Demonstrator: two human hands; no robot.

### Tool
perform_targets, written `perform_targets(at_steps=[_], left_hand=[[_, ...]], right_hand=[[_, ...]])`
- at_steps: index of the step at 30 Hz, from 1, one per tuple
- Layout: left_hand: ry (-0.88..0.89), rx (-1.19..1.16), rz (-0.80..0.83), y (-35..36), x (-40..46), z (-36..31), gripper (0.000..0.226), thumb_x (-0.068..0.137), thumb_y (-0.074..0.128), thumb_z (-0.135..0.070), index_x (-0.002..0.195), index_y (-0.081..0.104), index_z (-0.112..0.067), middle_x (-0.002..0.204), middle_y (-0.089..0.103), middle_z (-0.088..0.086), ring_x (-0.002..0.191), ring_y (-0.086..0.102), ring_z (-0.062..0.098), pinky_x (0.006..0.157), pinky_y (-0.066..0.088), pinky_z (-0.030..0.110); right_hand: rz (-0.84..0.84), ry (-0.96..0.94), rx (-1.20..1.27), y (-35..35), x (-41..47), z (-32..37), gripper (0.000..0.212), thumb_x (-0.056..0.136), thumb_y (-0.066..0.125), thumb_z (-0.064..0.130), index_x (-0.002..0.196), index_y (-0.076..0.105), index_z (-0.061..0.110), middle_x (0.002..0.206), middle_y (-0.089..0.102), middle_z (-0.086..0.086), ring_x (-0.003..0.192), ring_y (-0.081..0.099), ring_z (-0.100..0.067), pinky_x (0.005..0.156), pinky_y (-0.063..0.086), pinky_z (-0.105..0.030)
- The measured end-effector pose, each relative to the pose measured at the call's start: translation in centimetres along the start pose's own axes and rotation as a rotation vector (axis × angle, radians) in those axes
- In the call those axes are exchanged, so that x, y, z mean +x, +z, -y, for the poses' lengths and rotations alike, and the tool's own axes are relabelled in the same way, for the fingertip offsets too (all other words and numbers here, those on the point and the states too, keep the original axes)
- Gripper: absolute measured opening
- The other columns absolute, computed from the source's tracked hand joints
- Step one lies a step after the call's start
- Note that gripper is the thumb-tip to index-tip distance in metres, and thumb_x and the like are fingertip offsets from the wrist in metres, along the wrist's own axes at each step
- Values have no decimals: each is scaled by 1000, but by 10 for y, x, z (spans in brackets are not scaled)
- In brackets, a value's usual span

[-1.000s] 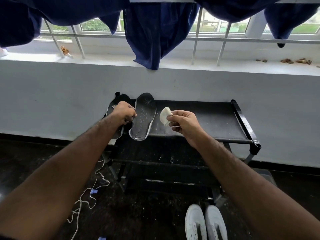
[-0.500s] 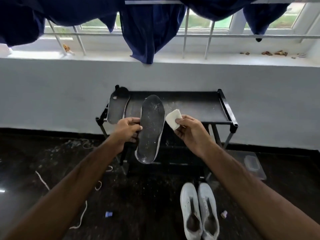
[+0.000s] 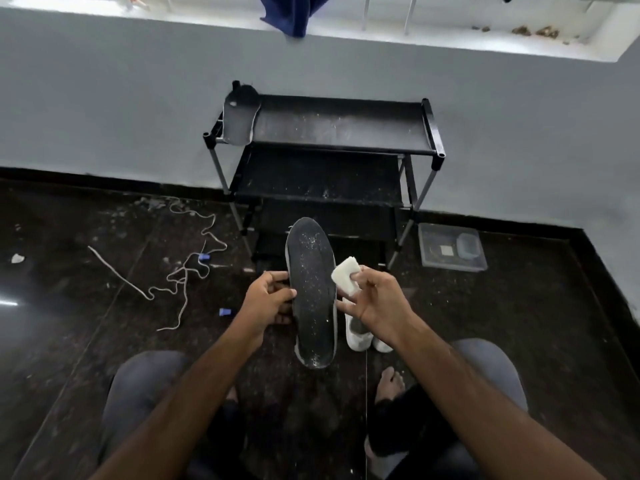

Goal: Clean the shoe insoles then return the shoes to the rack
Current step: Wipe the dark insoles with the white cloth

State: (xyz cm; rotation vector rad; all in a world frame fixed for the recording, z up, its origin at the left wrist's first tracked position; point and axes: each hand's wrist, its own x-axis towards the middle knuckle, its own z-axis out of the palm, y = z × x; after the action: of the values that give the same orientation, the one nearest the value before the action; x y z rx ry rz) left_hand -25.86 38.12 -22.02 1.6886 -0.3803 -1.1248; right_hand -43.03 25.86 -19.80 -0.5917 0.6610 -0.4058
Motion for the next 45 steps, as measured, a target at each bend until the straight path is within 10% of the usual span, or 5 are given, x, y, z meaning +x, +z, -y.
perform_targets(at_steps=[19,26,31,38,45], left_hand=[[-127,-535,-70,3,-38,40,73,99,34,-68,121,72,-11,118,74,17,112,70,33,105,50,48],[-80,-591,-30,-1,-30,44,69,104,26,-58,115,69,-6,94,79,11,83,77,21,67,61,29],[-42,-687,57,-6,-29,41,81,101,29,-66,138,56,0,136,60,27,124,62,38,108,48,48],[2,-778,142,-6,-33,31,78,104,21,-62,139,55,-2,135,63,24,122,64,34,95,57,41],[18,-842,282,-5,-33,31,86,102,14,-67,150,42,-1,150,47,27,142,44,40,114,43,48]], right_hand=[[37,138,-3,30,-32,-49,37,80,56,7,117,51,4,111,60,-20,89,65,-28,81,55,-49],[29,195,-9,42,-28,-58,17,90,44,4,98,60,3,103,64,-18,82,66,-28,65,58,-42],[44,245,-27,45,-24,-52,29,86,50,4,115,56,2,114,58,-20,91,65,-28,73,59,-44],[60,270,-124,40,-28,-42,37,88,52,6,124,55,-4,116,63,-23,106,61,-34,101,49,-56],[58,288,-95,47,-27,-37,35,91,48,3,125,53,-4,116,61,-22,98,67,-31,82,60,-47]])
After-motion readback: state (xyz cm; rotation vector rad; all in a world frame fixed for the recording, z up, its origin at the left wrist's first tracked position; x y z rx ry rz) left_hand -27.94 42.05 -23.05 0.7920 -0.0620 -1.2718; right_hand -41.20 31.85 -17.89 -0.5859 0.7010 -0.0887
